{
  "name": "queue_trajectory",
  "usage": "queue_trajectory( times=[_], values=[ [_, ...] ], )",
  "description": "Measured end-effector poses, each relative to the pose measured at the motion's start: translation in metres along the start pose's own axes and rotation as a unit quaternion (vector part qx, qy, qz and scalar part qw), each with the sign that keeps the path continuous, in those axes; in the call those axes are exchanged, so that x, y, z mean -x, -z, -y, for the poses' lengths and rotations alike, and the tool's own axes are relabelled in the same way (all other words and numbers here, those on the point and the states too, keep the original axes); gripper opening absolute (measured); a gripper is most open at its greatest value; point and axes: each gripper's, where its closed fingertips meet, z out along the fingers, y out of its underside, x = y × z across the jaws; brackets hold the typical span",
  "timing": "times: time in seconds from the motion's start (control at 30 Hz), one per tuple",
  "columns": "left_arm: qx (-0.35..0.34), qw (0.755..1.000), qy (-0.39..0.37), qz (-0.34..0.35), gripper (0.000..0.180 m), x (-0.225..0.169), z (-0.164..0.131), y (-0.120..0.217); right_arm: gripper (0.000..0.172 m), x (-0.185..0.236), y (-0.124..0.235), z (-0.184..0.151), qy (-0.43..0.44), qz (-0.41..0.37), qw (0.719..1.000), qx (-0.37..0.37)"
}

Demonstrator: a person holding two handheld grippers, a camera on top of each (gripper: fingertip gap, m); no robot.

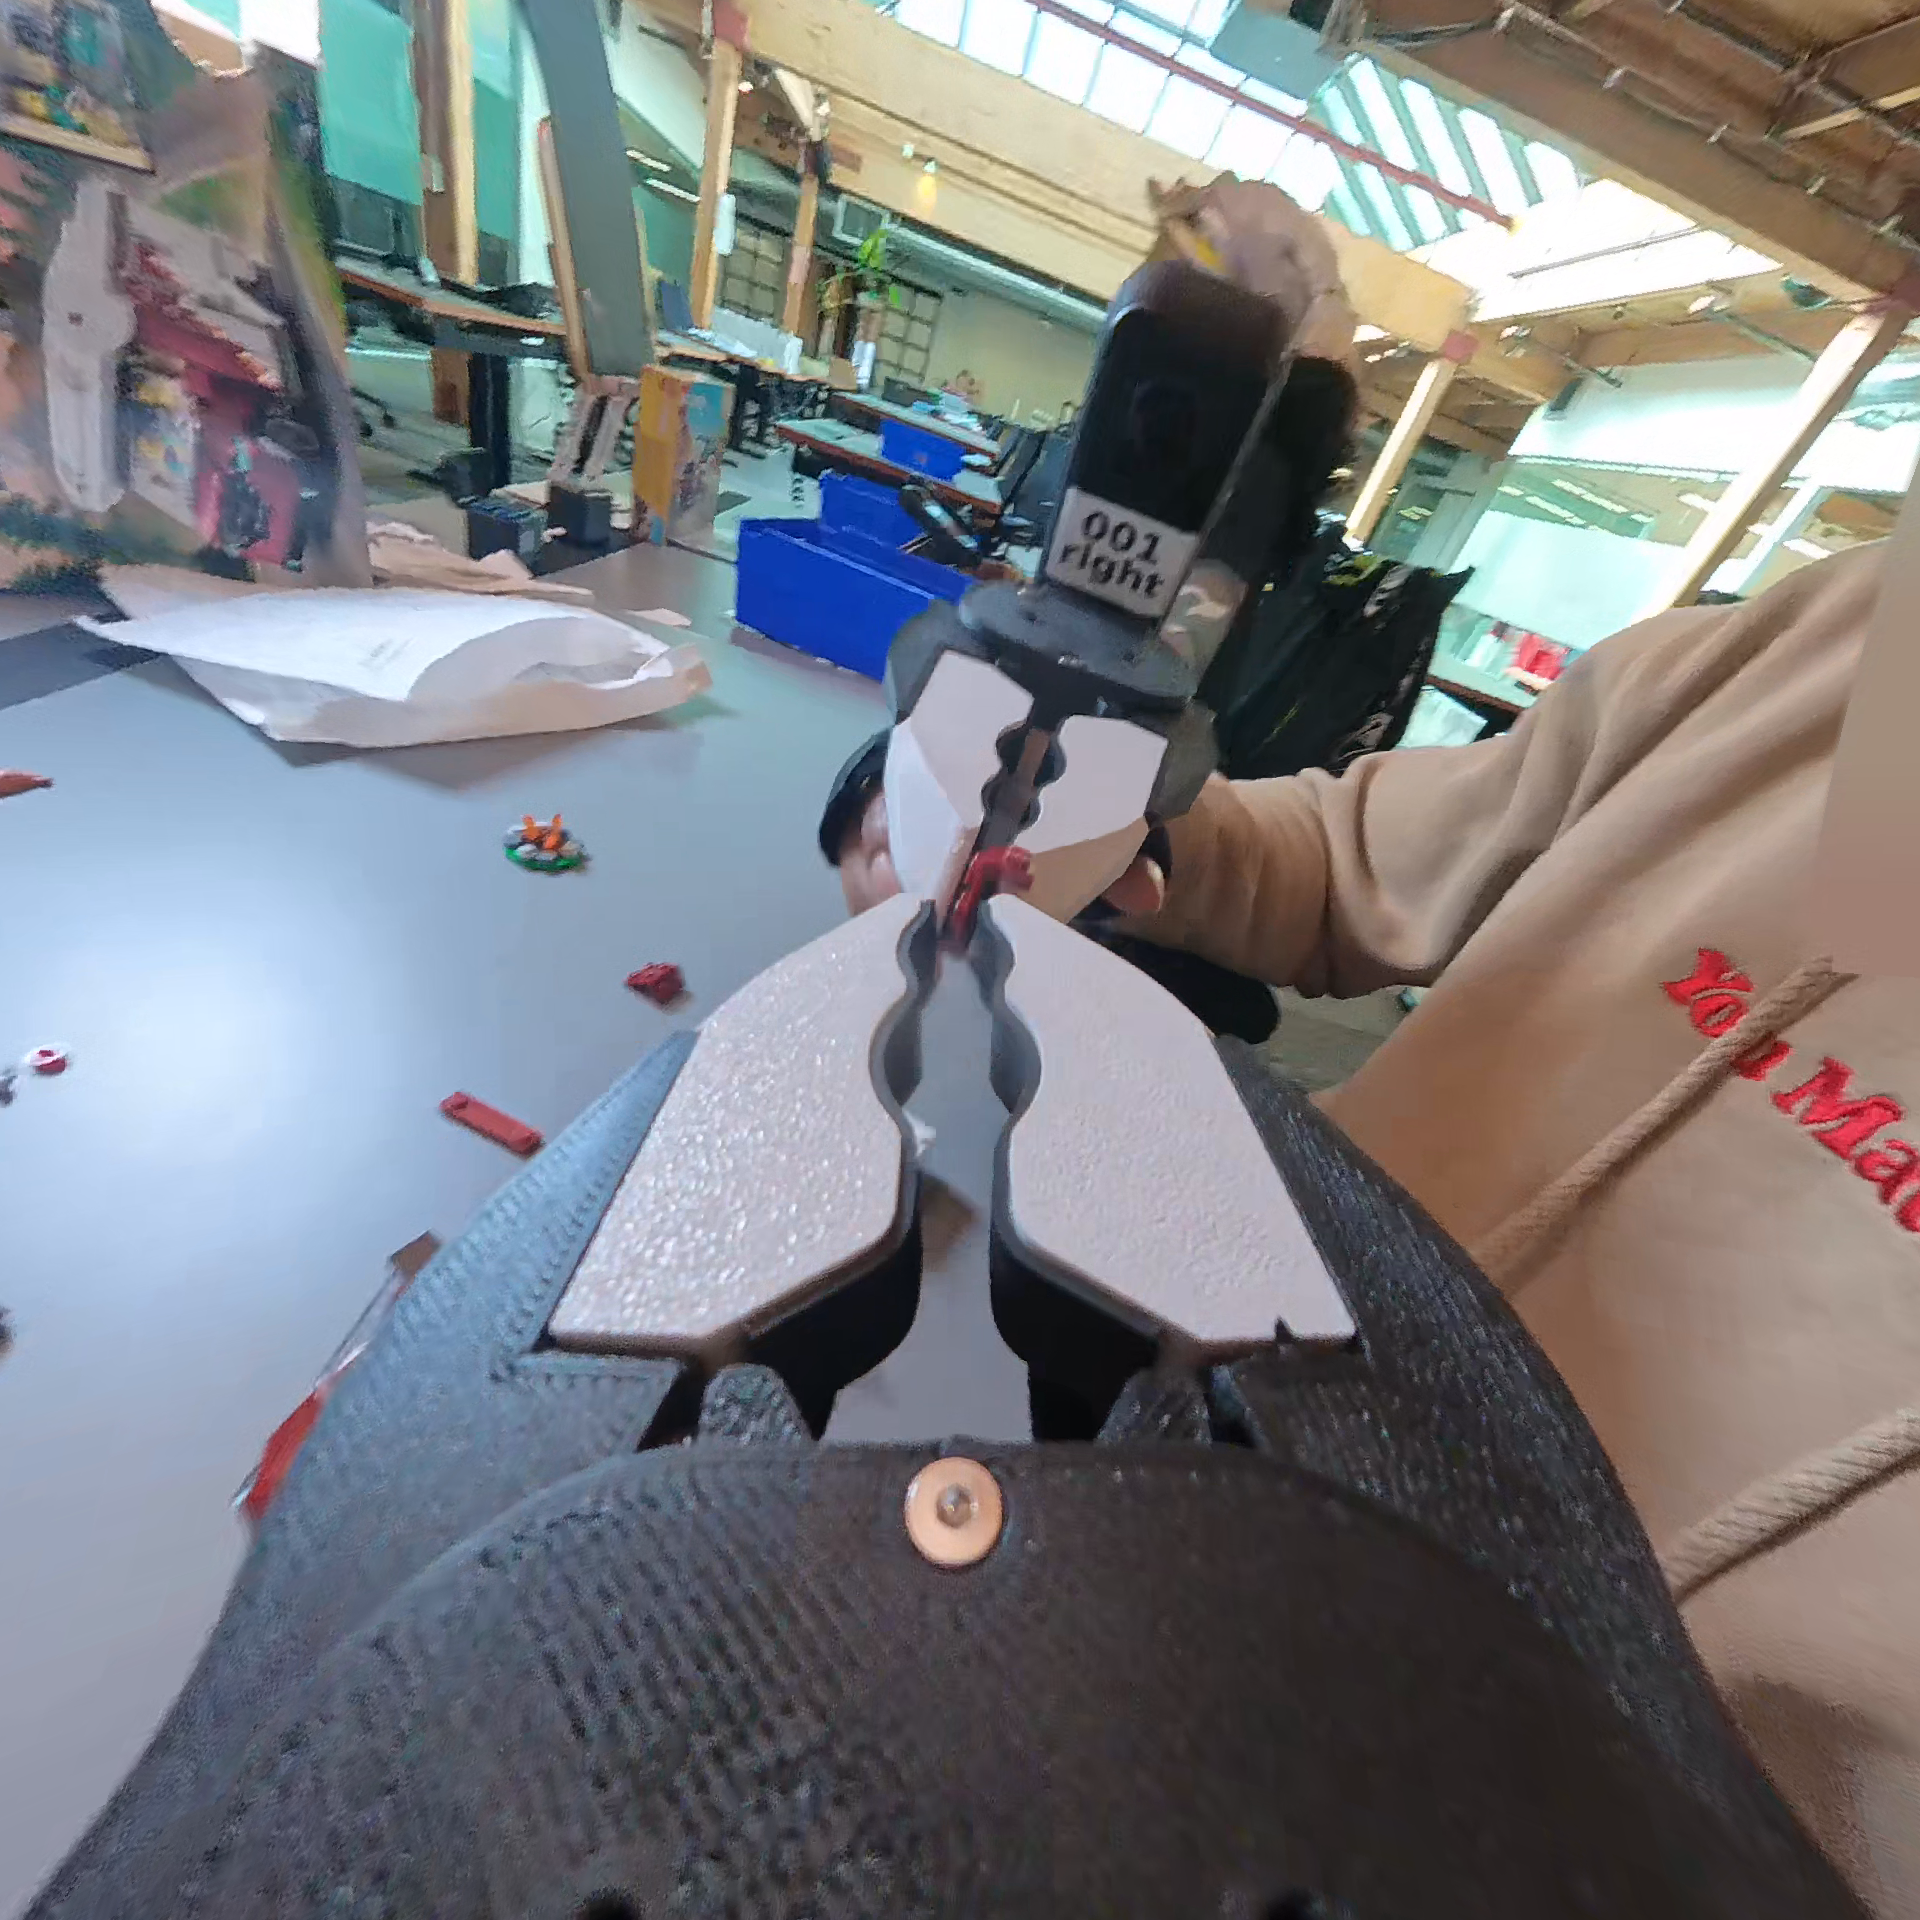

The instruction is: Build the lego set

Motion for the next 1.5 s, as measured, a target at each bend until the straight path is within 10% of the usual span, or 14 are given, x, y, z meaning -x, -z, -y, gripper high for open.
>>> queue_trajectory(
  times=[0.23, 0.6, 1.17, 1.5],
  values=[
    [0.089, 0.980, -0.075, 0.161, 0.037, 0.072, -0.028, 0.047, 0.003, -0.087, 0.053, -0.097, 0.057, -0.115, 0.955, 0.269],
    [0.146, 0.966, -0.075, 0.200, 0.050, 0.098, -0.062, 0.057, 0.013, -0.089, 0.053, -0.153, 0.080, -0.062, 0.918, 0.383],
    [0.202, 0.957, -0.106, 0.179, 0.063, 0.092, -0.080, 0.058, 0.061, -0.019, 0.061, -0.141, -0.041, -0.006, 0.943, 0.330],
    [0.241, 0.940, -0.137, 0.198, 0.064, 0.097, -0.091, 0.061, 0.058, -0.020, 0.035, -0.141, -0.017, -0.024, 0.944, 0.328]
  ],
)
